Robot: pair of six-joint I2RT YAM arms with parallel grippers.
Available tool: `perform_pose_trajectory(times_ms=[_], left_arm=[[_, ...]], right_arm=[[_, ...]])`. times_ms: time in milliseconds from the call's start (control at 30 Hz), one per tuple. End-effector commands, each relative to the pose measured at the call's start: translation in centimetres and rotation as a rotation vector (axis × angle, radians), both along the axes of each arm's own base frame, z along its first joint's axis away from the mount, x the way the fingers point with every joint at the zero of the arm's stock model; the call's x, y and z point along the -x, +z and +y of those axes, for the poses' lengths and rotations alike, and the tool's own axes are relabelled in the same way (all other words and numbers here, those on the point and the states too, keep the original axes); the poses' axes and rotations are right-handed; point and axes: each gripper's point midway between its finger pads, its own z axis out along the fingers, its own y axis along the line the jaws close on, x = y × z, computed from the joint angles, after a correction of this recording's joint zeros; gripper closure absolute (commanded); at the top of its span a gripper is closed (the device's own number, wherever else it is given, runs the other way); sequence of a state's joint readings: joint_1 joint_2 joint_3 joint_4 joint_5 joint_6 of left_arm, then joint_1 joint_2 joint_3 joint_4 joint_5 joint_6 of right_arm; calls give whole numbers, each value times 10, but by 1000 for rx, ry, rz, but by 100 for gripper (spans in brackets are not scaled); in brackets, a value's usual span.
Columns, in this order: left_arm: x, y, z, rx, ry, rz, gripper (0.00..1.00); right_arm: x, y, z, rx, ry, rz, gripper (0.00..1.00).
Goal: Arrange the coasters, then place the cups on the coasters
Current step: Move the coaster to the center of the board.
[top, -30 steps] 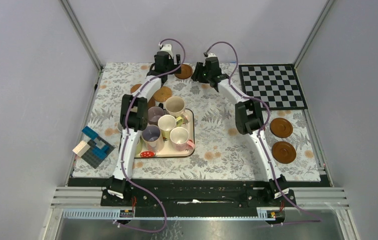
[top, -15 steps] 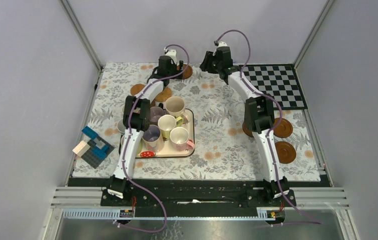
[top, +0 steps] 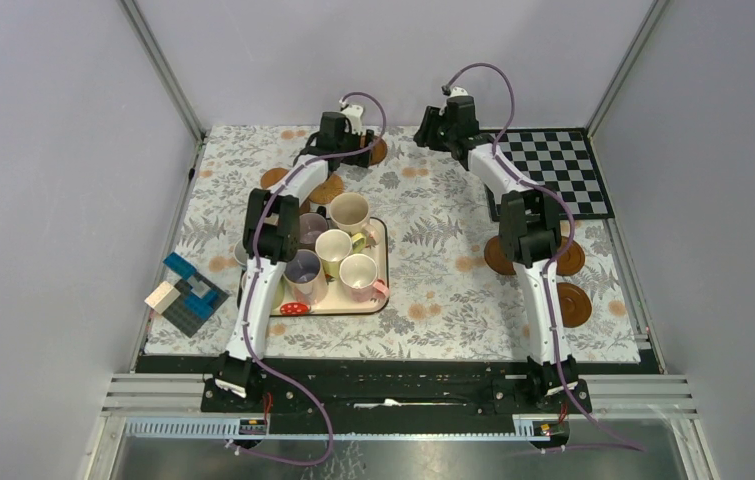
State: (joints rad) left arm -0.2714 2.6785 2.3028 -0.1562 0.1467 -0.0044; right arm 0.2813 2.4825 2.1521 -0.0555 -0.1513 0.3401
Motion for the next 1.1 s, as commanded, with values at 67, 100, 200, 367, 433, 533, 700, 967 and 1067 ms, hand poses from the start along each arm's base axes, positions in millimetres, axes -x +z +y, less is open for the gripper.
perform_pose_trajectory(times_ms=[67,100,200,367,433,533,700,967,1067], left_arm=[[45,23,-21,-61,-144,75,24],[51,23,-23,-63,-160,85,24],[69,25,-33,-65,-224,109,25],[76,37,-39,-43,-241,114,23],[72,46,-37,-30,-219,99,22],[64,64,-33,21,-179,71,21],[50,101,-23,70,-144,-11,17],[42,140,-3,107,-78,-61,13],[42,149,4,110,-70,-72,11]], right_arm=[[1,71,2,-25,27,-135,45],[2,71,2,-24,33,-135,44],[4,74,6,-32,62,-153,44],[12,58,16,-24,120,-114,45],[18,46,21,-8,137,-80,45],[26,30,33,12,168,-48,43],[34,13,51,28,201,-27,39],[35,-14,72,65,220,5,36],[34,-23,79,108,221,6,36]])
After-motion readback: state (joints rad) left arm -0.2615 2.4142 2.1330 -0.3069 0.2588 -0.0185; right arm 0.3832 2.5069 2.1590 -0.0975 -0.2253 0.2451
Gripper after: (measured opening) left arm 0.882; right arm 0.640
